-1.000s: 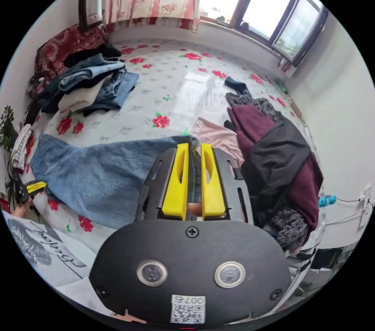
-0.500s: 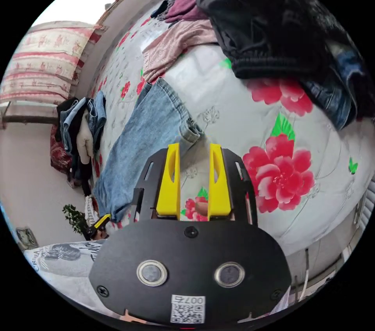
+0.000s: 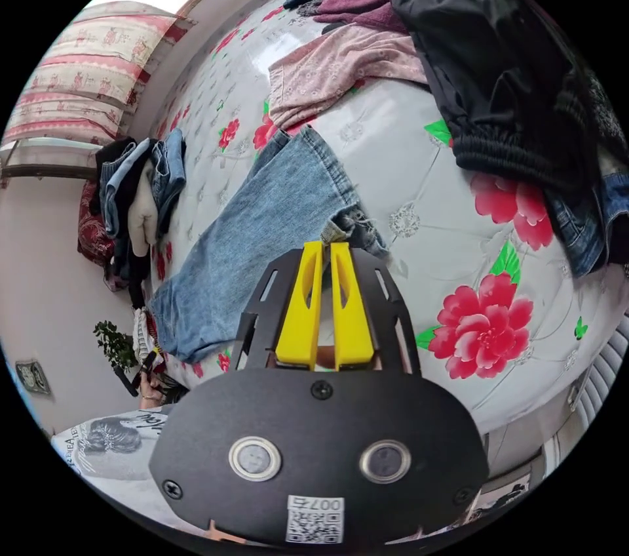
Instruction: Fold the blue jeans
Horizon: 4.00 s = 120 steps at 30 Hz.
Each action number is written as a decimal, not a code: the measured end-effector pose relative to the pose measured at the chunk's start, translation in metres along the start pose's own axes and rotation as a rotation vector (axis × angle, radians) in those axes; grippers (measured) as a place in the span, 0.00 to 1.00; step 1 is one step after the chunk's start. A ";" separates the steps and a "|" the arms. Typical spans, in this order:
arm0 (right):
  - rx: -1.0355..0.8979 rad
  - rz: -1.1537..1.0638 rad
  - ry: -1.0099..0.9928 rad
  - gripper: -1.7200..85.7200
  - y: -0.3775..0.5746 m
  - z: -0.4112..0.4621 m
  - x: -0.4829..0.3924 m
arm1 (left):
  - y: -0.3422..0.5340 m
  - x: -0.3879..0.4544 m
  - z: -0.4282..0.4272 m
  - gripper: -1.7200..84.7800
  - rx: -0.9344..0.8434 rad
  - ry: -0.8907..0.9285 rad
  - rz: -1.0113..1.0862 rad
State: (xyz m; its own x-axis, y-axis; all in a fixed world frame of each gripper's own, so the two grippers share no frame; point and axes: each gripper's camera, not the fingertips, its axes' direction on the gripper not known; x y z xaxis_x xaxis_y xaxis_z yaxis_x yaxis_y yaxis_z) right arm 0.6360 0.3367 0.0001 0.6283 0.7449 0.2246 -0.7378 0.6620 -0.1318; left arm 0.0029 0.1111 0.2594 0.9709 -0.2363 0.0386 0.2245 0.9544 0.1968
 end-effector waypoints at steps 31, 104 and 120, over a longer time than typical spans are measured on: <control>-0.309 -0.763 -0.040 0.02 0.116 0.145 -0.266 | 0.095 0.184 0.060 0.12 -0.150 -0.286 0.553; 0.331 0.033 0.160 0.02 0.281 -0.179 0.037 | 0.160 0.133 0.006 0.01 -0.014 -0.091 0.963; 0.280 0.393 0.066 0.07 0.320 -0.125 0.152 | 0.161 0.118 0.057 0.01 -0.185 -0.093 1.018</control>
State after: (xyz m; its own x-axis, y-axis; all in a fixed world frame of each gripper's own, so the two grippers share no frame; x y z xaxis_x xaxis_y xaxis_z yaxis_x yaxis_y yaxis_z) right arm 0.5263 0.6723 -0.1287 0.2961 0.9437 0.1473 -0.9548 0.2882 0.0728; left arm 0.1484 0.2263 0.3514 0.7000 0.6913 0.1792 -0.6809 0.7217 -0.1244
